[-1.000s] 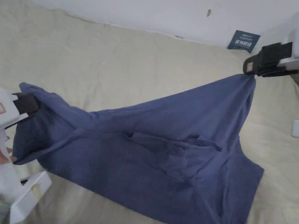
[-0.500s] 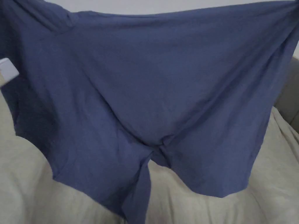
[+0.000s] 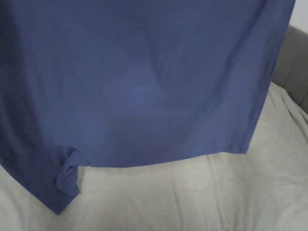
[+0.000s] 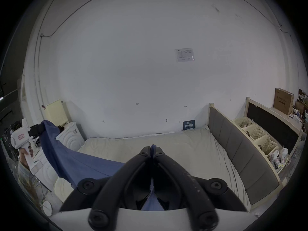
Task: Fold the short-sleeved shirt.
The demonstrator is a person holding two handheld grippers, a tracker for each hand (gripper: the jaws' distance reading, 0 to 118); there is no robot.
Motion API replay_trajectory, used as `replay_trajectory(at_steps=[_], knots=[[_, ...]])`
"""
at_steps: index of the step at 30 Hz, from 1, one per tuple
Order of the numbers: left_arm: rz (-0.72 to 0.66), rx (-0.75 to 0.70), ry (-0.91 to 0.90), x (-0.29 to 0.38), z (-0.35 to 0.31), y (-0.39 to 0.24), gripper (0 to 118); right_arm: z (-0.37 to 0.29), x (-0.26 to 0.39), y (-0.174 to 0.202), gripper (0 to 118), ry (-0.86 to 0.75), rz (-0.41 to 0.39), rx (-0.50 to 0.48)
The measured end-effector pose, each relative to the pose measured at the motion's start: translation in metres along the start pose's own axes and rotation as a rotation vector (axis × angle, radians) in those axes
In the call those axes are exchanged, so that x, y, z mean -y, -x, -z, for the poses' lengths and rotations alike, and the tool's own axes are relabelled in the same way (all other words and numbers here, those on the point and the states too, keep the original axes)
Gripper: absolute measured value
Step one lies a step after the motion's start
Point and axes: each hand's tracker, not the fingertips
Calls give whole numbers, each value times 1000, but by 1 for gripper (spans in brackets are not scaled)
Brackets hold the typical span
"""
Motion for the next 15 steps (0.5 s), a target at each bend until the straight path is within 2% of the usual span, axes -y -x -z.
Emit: replay_trajectory(at_steps=[3,8,15], knots=[[35,-52,-35,-23,33,-15,2,35,-18,3,4,-12,8,33],[176,-141,-145,-50,87,-45,2,98,-56,10,4,-79,6,90],[145,-221,-315,-65,163,-63,2,173,-102,8,4,-194,20,130]])
